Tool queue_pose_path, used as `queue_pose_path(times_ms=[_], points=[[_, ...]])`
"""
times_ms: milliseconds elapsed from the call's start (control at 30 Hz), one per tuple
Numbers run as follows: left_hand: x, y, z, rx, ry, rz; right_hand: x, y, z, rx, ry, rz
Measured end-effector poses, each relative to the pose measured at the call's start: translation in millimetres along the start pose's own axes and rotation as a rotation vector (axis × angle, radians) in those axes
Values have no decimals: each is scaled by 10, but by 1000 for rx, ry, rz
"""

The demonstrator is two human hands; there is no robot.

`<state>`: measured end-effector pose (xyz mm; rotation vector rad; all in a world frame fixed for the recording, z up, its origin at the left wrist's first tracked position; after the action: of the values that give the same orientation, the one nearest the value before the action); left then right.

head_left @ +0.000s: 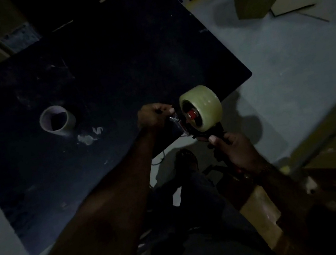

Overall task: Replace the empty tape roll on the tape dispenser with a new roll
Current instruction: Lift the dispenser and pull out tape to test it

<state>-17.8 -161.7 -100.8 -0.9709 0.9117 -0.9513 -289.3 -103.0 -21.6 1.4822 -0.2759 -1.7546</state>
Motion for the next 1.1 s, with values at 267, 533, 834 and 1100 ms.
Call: queue_pose_path(times_ms=[267, 533, 834, 1100], points=[[8, 22, -93, 404, -53, -159, 81, -218, -85, -23, 80, 47], [-38, 14, -145, 479, -85, -218, -3, -293, -131, -257, 124, 153], [-7, -31, -127, 465, -95, -223, -36, -452, -40, -244, 131, 104], [-68, -14, -14, 605, -211, -173, -31, -418, -65, -255, 152, 39]])
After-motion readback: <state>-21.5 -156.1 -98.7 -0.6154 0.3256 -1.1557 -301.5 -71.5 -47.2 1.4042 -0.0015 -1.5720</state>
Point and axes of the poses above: each hand's wrist, its own x-axis towards the middle knuckle, its own z-axis out of the back of the hand, y = z × x, the point moved 6 cm from there along x, towards the middle knuckle, and after that the axes turned 14 degrees about -z, right-handed, at the moved point
